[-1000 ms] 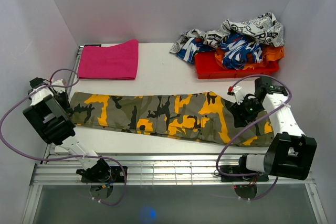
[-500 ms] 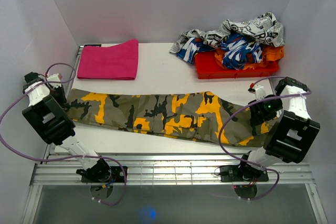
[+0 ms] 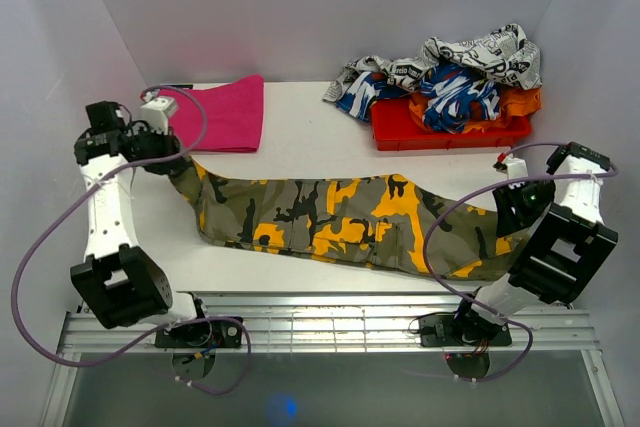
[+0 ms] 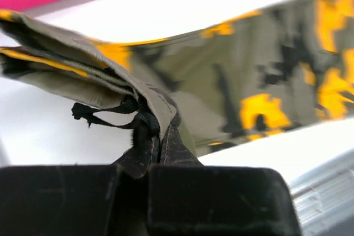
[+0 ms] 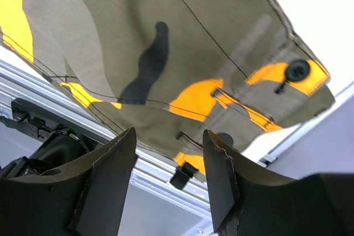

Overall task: Fold and stack the trousers
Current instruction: Fold the trousers

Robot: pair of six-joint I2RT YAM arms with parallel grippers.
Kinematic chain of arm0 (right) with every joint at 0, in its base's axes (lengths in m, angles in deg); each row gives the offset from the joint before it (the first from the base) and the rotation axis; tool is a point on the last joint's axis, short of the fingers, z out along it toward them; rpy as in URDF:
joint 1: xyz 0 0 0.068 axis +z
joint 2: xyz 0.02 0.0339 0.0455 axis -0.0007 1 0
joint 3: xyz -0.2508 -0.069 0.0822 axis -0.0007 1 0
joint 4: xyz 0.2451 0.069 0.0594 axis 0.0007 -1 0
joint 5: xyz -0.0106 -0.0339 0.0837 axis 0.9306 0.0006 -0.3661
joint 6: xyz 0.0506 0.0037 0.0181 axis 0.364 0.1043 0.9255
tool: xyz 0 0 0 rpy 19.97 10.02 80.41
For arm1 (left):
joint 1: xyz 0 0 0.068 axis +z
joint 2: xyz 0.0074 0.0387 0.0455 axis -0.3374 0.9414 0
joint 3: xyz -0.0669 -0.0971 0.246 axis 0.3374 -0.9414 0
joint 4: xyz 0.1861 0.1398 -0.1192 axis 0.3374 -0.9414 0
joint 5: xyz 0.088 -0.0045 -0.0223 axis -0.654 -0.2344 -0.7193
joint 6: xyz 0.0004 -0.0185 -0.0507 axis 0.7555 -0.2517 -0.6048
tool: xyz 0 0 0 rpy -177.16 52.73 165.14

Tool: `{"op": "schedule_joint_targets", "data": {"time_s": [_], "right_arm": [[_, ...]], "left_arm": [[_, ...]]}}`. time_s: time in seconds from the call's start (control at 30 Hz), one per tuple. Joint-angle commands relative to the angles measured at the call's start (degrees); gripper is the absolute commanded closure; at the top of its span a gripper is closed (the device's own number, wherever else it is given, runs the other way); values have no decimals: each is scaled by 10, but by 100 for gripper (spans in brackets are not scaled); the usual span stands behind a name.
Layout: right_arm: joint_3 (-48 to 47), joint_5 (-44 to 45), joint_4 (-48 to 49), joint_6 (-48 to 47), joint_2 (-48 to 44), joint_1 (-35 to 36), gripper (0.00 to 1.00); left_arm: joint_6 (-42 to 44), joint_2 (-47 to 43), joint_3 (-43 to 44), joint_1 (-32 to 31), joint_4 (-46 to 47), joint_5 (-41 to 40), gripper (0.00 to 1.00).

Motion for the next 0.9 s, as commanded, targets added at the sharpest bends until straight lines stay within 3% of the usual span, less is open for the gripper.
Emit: {"op": "schedule_joint_targets", "data": {"time_s": [0.0, 0.17, 0.37, 0.5, 0.7, 0.87], "right_arm": [[-37, 16, -37, -39, 4, -20, 43], [-44, 39, -44, -43, 8, -40, 43], [-52, 81, -48, -46, 14, -67, 42], [-57, 100, -46, -45, 12, -98, 42], [-42, 145, -30, -35, 3, -131, 42], [-13, 168, -23, -26, -2, -138, 43]], "left_arm": [[-51, -47, -43, -75, -1, 66, 100], [-168, -69, -100, -180, 81, 61, 100], [-312, -76, -150, -351, 219, 12, 100], [-379, -50, -151, -484, 275, -101, 100], [-469, 10, -148, -597, 320, -210, 100], [-503, 59, -130, -655, 346, -272, 100]]}}
